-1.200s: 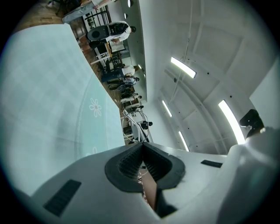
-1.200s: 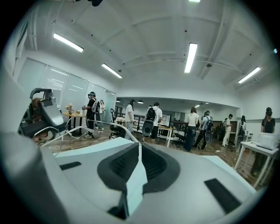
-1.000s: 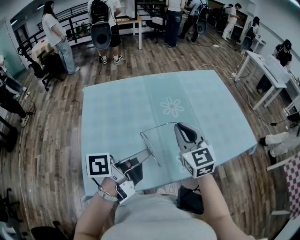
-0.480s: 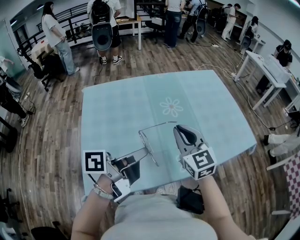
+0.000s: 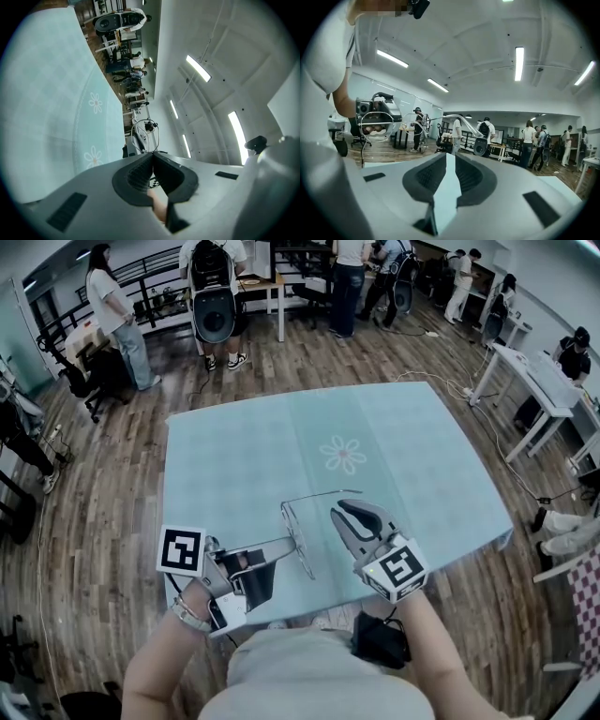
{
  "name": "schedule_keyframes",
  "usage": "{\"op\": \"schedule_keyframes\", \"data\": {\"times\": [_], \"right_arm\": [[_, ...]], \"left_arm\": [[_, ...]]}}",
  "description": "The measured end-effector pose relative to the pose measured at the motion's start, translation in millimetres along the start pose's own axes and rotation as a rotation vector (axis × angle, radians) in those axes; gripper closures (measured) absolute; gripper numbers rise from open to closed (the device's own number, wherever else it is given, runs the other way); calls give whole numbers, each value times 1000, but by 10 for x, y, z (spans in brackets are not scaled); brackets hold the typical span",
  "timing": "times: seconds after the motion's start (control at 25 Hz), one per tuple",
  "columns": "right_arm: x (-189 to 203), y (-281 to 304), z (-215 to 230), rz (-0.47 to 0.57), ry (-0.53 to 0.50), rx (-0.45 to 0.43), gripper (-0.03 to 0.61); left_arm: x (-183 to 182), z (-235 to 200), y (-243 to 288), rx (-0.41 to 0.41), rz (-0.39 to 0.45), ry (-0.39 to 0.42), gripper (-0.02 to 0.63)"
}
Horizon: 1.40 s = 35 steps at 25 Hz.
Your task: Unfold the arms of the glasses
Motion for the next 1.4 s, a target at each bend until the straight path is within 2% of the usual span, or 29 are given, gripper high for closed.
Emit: {"op": "schedule_keyframes", "data": {"times": [0.32, 0.56, 0.96, 1.2, 1.32, 1.4], "right_arm": [[-122, 89, -187, 109, -90, -140, 512], [-243, 194, -260, 148, -118, -192, 502], [-311, 416, -354, 156, -160, -253, 500], [-338, 474, -393, 158, -192, -255, 500], [-331, 484, -382, 140, -220, -251, 538], [-324, 502, -380, 136, -226, -253, 541]], "left_arm": [[61, 57, 7, 31, -41, -26, 603], [99, 138, 20, 49, -57, -50, 603], [123, 117, 43, 47, -73, -53, 603], [134, 124, 45, 46, -73, -49, 603], [121, 110, 39, 44, -68, -54, 603], [113, 97, 26, 46, -64, -58, 603]]}}
Point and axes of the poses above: the fingertips, and each gripper's own axes: y forward along the fingers, z to its right, x out of its underside, the point moved 4 cm from there along -y, backward along the fingers, and after that the axes turned 13 degrees about -x, right-handed, at the moved point
